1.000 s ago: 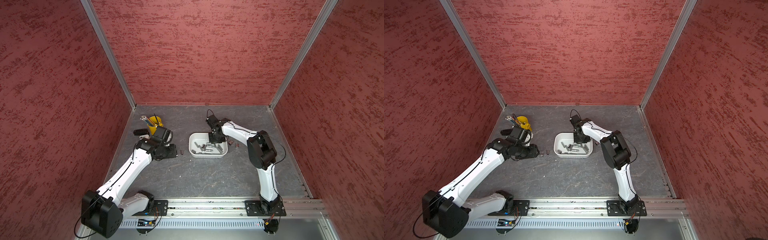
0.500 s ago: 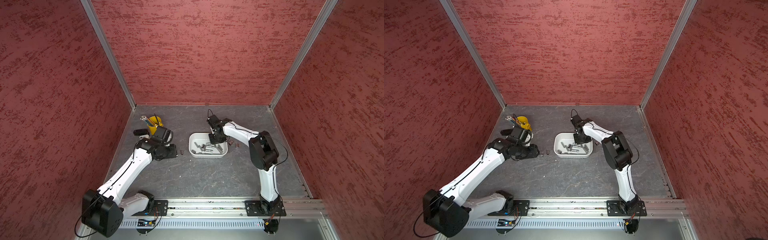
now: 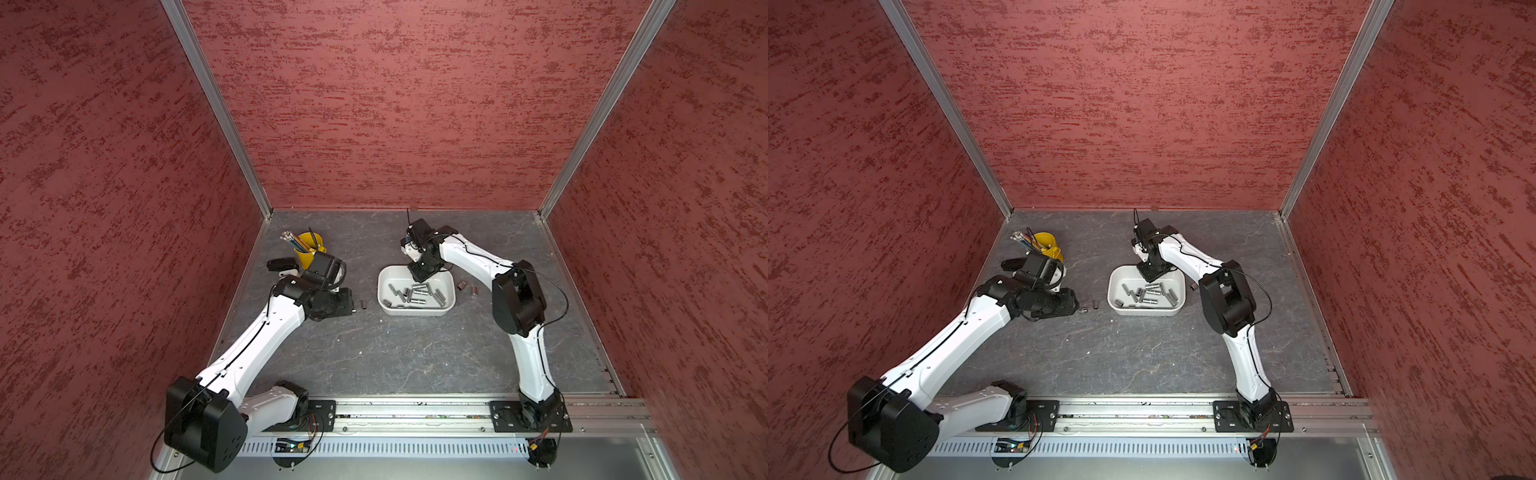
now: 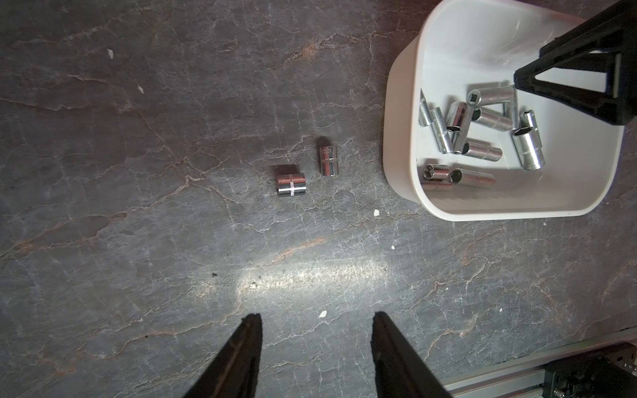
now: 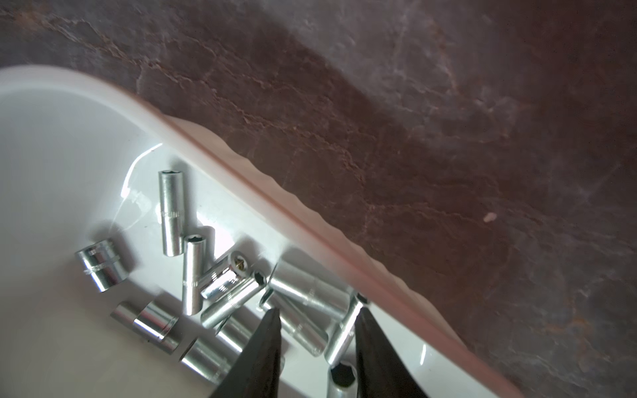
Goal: Take out the socket from the storage box
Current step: Pick up the socket head from the storage box.
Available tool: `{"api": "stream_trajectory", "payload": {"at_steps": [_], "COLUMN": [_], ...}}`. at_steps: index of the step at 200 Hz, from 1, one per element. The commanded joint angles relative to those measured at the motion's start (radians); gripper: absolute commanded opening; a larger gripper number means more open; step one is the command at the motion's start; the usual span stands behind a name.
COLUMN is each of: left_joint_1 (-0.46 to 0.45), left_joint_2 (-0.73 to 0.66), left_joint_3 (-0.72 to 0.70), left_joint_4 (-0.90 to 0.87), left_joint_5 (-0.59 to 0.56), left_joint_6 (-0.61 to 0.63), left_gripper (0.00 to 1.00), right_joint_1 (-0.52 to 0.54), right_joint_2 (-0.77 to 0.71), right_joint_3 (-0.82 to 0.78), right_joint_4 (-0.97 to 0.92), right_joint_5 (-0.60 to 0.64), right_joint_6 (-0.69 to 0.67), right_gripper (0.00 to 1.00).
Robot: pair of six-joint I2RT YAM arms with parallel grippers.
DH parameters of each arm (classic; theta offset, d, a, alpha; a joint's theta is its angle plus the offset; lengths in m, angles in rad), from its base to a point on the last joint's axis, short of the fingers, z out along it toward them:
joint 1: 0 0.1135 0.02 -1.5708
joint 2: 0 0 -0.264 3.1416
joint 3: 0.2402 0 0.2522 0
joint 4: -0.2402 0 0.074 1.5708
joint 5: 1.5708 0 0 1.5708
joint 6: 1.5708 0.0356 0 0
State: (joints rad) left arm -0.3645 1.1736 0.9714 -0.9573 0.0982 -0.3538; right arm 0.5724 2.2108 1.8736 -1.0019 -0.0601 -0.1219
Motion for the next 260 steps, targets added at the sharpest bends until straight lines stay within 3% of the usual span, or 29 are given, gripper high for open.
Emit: {"api": "stream_trajectory", "payload": {"at_steps": [1, 204, 242, 260], "left_joint_1": [0.006, 0.011, 0.010, 0.010], "left_joint_2": [0.003, 0.005, 0.000, -0.001], "left_joint_3": [0.004, 0.003, 0.003, 0.002], "left_joint_4": [0.012, 0.011, 0.011, 0.012], "left_joint_5": [-0.011, -0.018, -0.018, -0.017], "left_joint_6": [0.018, 0.016, 0.016, 0.014], "left_gripper": [0.54, 0.54, 0.54, 0.54], "right_joint_1": [0.006, 0.009, 0.007, 0.004], "right_joint_2": [0.043, 0.125, 0.103, 0.090], "right_joint_3": [0.039, -0.009, 0.007, 0.042], "right_joint_4": [-0.061, -0.078, -0.046, -0.062], "right_joint_5": [0.015, 0.016, -0.006, -0.014], "right_joint_6": [-0.076, -0.109, -0.043, 0.056], "right_gripper": [0.39, 0.34, 0.25, 0.16]}}
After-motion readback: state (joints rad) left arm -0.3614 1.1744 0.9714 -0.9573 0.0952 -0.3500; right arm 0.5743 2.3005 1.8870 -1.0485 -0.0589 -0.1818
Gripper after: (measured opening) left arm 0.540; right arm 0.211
